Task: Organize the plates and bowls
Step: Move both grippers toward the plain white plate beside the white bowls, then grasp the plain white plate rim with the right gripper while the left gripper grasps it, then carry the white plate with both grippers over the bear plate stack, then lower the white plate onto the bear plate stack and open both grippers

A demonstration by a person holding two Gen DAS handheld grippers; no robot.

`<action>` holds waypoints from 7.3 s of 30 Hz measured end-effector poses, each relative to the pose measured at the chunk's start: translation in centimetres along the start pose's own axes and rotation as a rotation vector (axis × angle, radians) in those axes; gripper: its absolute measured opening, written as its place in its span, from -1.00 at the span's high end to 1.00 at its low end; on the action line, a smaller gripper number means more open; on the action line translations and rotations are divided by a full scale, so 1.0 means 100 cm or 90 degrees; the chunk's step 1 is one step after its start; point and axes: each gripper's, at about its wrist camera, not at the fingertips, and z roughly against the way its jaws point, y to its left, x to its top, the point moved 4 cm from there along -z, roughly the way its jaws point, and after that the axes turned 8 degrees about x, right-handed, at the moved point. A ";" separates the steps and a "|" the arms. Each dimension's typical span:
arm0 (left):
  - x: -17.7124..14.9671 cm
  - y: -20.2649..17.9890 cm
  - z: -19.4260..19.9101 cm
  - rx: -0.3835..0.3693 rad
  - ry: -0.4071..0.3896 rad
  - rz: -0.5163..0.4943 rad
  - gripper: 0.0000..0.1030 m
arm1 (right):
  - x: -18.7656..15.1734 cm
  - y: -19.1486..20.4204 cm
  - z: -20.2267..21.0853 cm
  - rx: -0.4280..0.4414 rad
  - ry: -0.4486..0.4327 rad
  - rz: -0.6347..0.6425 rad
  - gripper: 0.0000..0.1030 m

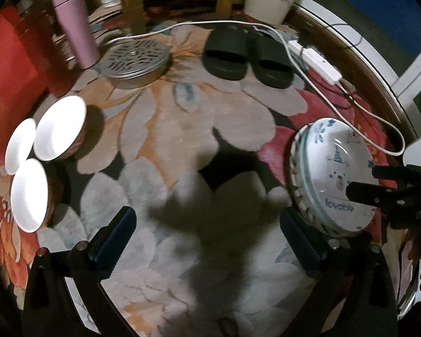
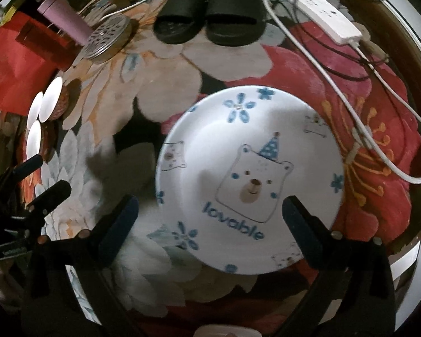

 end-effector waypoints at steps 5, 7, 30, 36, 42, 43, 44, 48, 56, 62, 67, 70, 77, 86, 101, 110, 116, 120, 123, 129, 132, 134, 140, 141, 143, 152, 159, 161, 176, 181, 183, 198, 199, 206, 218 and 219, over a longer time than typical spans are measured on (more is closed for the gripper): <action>-0.007 0.023 0.004 0.015 -0.002 0.016 -0.99 | -0.001 0.019 -0.007 0.007 0.006 0.016 -1.00; -0.010 0.033 0.005 0.021 -0.003 0.023 -0.99 | -0.001 0.026 -0.010 0.010 0.008 0.022 -1.00; -0.065 0.135 0.007 0.063 0.022 0.142 -0.99 | -0.005 0.107 -0.039 0.027 0.025 0.093 -1.00; -0.075 0.155 0.006 0.076 0.025 0.170 -0.99 | -0.002 0.128 -0.045 0.037 0.022 0.108 -1.00; -0.084 0.173 0.004 0.085 0.028 0.200 -0.99 | 0.001 0.151 -0.051 0.051 0.020 0.132 -1.00; -0.085 0.176 0.004 0.087 0.029 0.203 -0.99 | 0.001 0.155 -0.053 0.053 0.021 0.135 -1.00; -0.086 0.179 0.003 0.088 0.030 0.207 -0.99 | 0.002 0.159 -0.054 0.053 0.022 0.138 -1.00; -0.091 0.188 0.003 0.094 0.032 0.220 -0.99 | 0.003 0.174 -0.060 0.056 0.026 0.155 -1.00; -0.101 0.205 0.005 0.104 0.033 0.242 -0.99 | 0.001 0.207 -0.070 0.070 0.034 0.187 -1.00; -0.110 0.219 0.003 0.108 0.039 0.263 -0.99 | -0.001 0.224 -0.079 0.072 0.041 0.201 -1.00; -0.114 0.229 0.000 0.112 0.042 0.279 -0.99 | -0.002 0.235 -0.085 0.074 0.048 0.211 -1.00; -0.114 0.234 -0.001 0.114 0.043 0.287 -0.99 | -0.002 0.239 -0.087 0.075 0.049 0.217 -1.00; -0.114 0.239 -0.005 0.111 0.043 0.300 -0.99 | 0.000 0.245 -0.091 0.079 0.049 0.220 -1.00; -0.112 0.256 -0.013 0.103 0.039 0.325 -0.99 | 0.003 0.255 -0.103 0.092 0.060 0.220 -1.00; -0.085 0.312 -0.024 0.059 0.004 0.404 -0.97 | 0.040 0.297 -0.140 0.182 0.071 0.151 -0.95; -0.063 0.328 -0.046 0.040 0.012 0.391 -0.41 | 0.059 0.314 -0.184 0.243 0.108 0.066 -0.23; -0.046 0.315 -0.066 0.021 0.021 0.357 0.30 | 0.057 0.324 -0.202 0.263 0.124 0.058 0.50; -0.034 0.307 -0.074 0.029 0.026 0.333 0.63 | 0.056 0.329 -0.208 0.252 0.128 0.068 0.76; -0.035 0.305 -0.073 0.032 0.026 0.323 0.77 | 0.056 0.328 -0.208 0.246 0.124 0.072 0.76; -0.047 0.292 -0.059 0.025 0.022 0.297 0.81 | 0.049 0.326 -0.194 0.235 0.117 0.115 0.76; -0.055 0.280 -0.044 0.018 0.017 0.285 0.82 | 0.043 0.324 -0.183 0.228 0.117 0.137 0.76; -0.059 0.272 -0.033 0.012 0.014 0.283 0.82 | 0.038 0.321 -0.173 0.222 0.116 0.153 0.76; -0.070 0.241 -0.002 -0.010 0.010 0.274 0.81 | 0.019 0.315 -0.136 0.198 0.115 0.204 0.75; -0.073 0.236 0.003 -0.012 0.011 0.272 0.81 | 0.016 0.313 -0.130 0.194 0.117 0.207 0.75; -0.076 0.222 0.011 -0.018 0.014 0.265 0.81 | 0.008 0.306 -0.119 0.186 0.124 0.212 0.75; -0.073 0.161 0.036 -0.021 0.024 0.193 0.81 | -0.017 0.260 -0.080 0.184 0.134 0.169 0.75; -0.060 0.115 0.043 -0.041 0.024 0.158 0.82 | -0.022 0.219 -0.055 0.185 0.124 0.125 0.74; -0.056 0.101 0.045 -0.046 0.022 0.141 0.81 | -0.021 0.205 -0.049 0.186 0.117 0.108 0.74; -0.021 0.007 0.044 -0.088 0.011 0.055 0.82 | -0.019 0.122 -0.003 0.131 0.061 0.069 0.74; -0.011 -0.031 0.037 -0.113 0.015 0.028 0.82 | -0.021 0.086 0.008 0.107 0.048 0.039 0.75; -0.009 -0.046 0.035 -0.122 0.018 0.018 0.82 | -0.022 0.073 0.014 0.098 0.044 0.024 0.75; 0.007 -0.134 0.003 -0.159 0.043 -0.046 0.82 | -0.025 -0.012 0.028 0.022 0.027 -0.050 0.75; 0.007 -0.139 0.000 -0.160 0.047 -0.049 0.82 | -0.025 -0.018 0.027 0.019 0.027 -0.057 0.75; 0.006 -0.159 -0.018 -0.151 0.068 -0.077 0.82 | -0.027 -0.043 0.013 0.009 0.044 -0.083 0.75; -0.001 -0.167 -0.042 -0.140 0.111 -0.079 0.80 | -0.028 -0.059 -0.009 0.009 0.075 -0.106 0.70; -0.001 -0.167 -0.044 -0.141 0.116 -0.076 0.79 | -0.028 -0.060 -0.010 0.010 0.076 -0.109 0.70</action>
